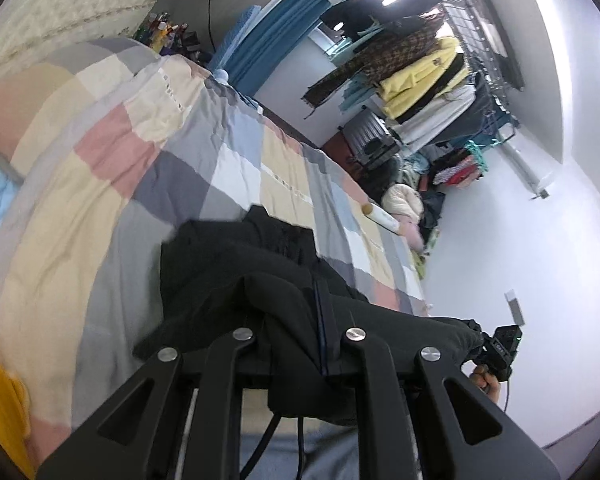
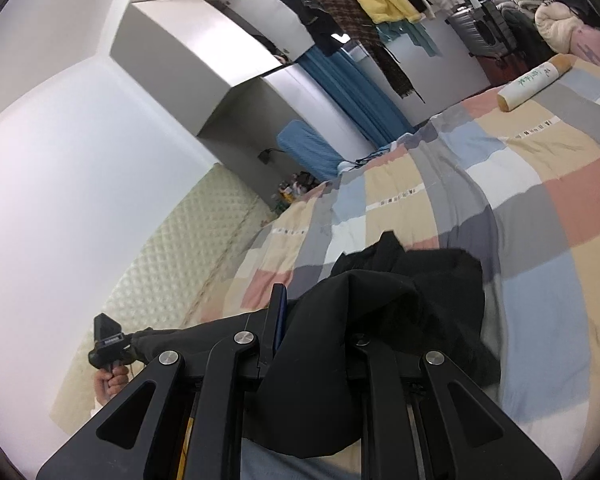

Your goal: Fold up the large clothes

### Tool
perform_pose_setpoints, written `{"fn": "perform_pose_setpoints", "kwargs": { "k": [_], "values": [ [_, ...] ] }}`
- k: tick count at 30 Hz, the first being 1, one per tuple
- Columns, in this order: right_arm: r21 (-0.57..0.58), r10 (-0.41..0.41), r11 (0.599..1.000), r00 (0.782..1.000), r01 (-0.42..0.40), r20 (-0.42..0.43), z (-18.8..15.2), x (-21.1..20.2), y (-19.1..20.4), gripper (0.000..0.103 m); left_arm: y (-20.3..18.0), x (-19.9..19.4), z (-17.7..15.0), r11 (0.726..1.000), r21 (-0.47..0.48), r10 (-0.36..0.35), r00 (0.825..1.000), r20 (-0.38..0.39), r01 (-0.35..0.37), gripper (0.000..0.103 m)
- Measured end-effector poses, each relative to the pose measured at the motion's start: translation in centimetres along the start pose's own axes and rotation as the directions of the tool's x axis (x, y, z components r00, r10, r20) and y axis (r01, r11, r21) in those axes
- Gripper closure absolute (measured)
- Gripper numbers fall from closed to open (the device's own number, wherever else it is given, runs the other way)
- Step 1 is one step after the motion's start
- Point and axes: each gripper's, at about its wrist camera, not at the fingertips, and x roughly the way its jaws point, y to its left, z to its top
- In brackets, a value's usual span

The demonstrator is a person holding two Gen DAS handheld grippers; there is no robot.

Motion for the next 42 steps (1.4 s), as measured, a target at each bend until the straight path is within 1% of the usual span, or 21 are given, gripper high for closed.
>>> {"fn": "perform_pose_setpoints", "kwargs": {
  "k": [2, 5, 6, 8, 10, 12, 15, 16, 20, 22, 25, 27, 30, 32, 35, 36, 37, 39, 40, 41, 42],
  "values": [
    [0.040, -0.010, 0.999, 1.000, 0.010, -0.005, 1.6, 1.8, -1.1, 0.090, -0.2, 1.9, 2.2, 0.999, 0.000, 0.038, 0.999, -0.006, -0.038, 0.089],
    [0.052, -0.069, 0.996, 0.997, 0.070, -0.018, 4.4, 4.9, -2.7, 0.091, -0.3, 5.1, 5.2, 0.995, 0.004, 0.099, 0.995, -0.003, -0.099, 0.088],
    [0.075, -0.095, 0.992, 0.995, 0.098, -0.033, 5.2, 6.3, -3.8, 0.091, -0.3, 6.3, 6.1, 0.992, 0.000, 0.125, 0.992, -0.003, -0.125, 0.088],
    [0.143, -0.122, 0.981, 0.991, 0.129, -0.054, 6.4, 8.6, -6.0, 0.091, -0.3, 8.7, 7.4, 0.984, -0.002, 0.179, 0.984, -0.005, -0.179, 0.088],
    [0.161, -0.169, 0.970, 0.982, 0.181, -0.080, 7.5, 10.9, -7.6, 0.091, -0.2, 11.2, 8.6, 0.973, 0.006, 0.232, 0.973, -0.004, -0.232, 0.088],
    [0.203, -0.210, 0.952, 0.971, 0.229, -0.112, 8.2, 13.5, -9.9, 0.091, 0.2, 14.1, 9.6, 0.954, 0.012, 0.300, 0.954, -0.008, -0.300, 0.088],
    [0.224, -0.259, 0.931, 0.953, 0.289, -0.155, 8.7, 16.7, -12.6, 0.091, 1.2, 17.5, 10.7, 0.934, 0.010, 0.357, 0.934, -0.017, -0.357, 0.088],
    [0.228, -0.269, 0.926, 0.948, 0.303, -0.167, 8.6, 17.5, -13.3, 0.091, 1.7, 19.0, 11.0, 0.924, 0.014, 0.383, 0.924, -0.023, -0.382, 0.088],
    [0.219, -0.316, 0.905, 0.920, 0.366, -0.234, 8.7, 21.9, -16.7, 0.091, 3.8, 23.6, 11.8, 0.898, 0.030, 0.440, 0.897, -0.040, -0.439, 0.086],
    [0.225, -0.325, 0.895, 0.909, 0.385, -0.260, 8.7, 23.8, -18.3, 0.091, 5.0, 26.0, 12.1, 0.886, 0.039, 0.464, 0.884, -0.052, -0.462, 0.086],
    [0.226, -0.336, 0.884, 0.893, 0.409, -0.300, 8.5, 27.1, -20.5, 0.092, 7.6, 29.7, 12.2, 0.868, 0.029, 0.496, 0.864, -0.089, -0.496, 0.085],
    [0.226, -0.334, 0.882, 0.886, 0.414, -0.323, 8.3, 28.9, -21.7, 0.092, 9.0, 31.5, 12.3, 0.862, 0.012, 0.505, 0.855, -0.117, -0.507, 0.085],
    [0.230, -0.323, 0.881, 0.881, 0.413, -0.347, 7.7, 30.8, -23.0, 0.092, 10.4, 33.3, 12.1, 0.857, -0.012, 0.507, 0.847, -0.159, -0.515, 0.085],
    [0.257, -0.300, 0.877, 0.881, 0.406, -0.366, 7.2, 31.4, -24.0, 0.092, 10.4, 33.9, 11.9, 0.855, -0.008, 0.509, 0.842, -0.178, -0.518, 0.085],
    [0.304, -0.263, 0.872, 0.891, 0.384, -0.369, 6.9, 31.0, -24.7, 0.092, 10.0, 33.4, 11.6, 0.860, -0.002, 0.502, 0.846, -0.179, -0.510, 0.085],
    [0.323, -0.245, 0.872, 0.899, 0.368, -0.362, 6.7, 30.5, -24.7, 0.091, 9.7, 33.2, 11.4, 0.864, 0.005, 0.495, 0.850, -0.180, -0.503, 0.085],
    [0.334, -0.227, 0.874, 0.905, 0.352, -0.360, 6.7, 30.3, -24.7, 0.086, 9.3, 32.8, 11.2, 0.869, 0.022, 0.490, 0.852, -0.183, -0.495, 0.085],
    [0.330, -0.213, 0.880, 0.906, 0.340, -0.365, 6.6, 29.5, -24.1, 0.083, 8.4, 32.2, 10.7, 0.868, 0.071, 0.496, 0.848, -0.187, -0.492, 0.083],
    [0.324, -0.204, 0.888, 0.909, 0.328, -0.362, 6.6, 28.7, -23.5, 0.080, 8.0, 31.7, 10.3, 0.868, 0.084, 0.497, 0.848, -0.185, -0.490, 0.082],
    [0.321, -0.197, 0.892, 0.912, 0.319, -0.359, 6.5, 28.0, -23.1, 0.077, 7.7, 31.2, 10.1, 0.871, 0.078, 0.491, 0.851, -0.188, -0.485, 0.079],
    [0.321, -0.189, 0.895, 0.917, 0.308, -0.352, 6.5, 27.0, -22.5, 0.075, 7.6, 30.5, 9.8, 0.880, 0.063, 0.473, 0.860, -0.193, -0.470, 0.076]
  ]
}}
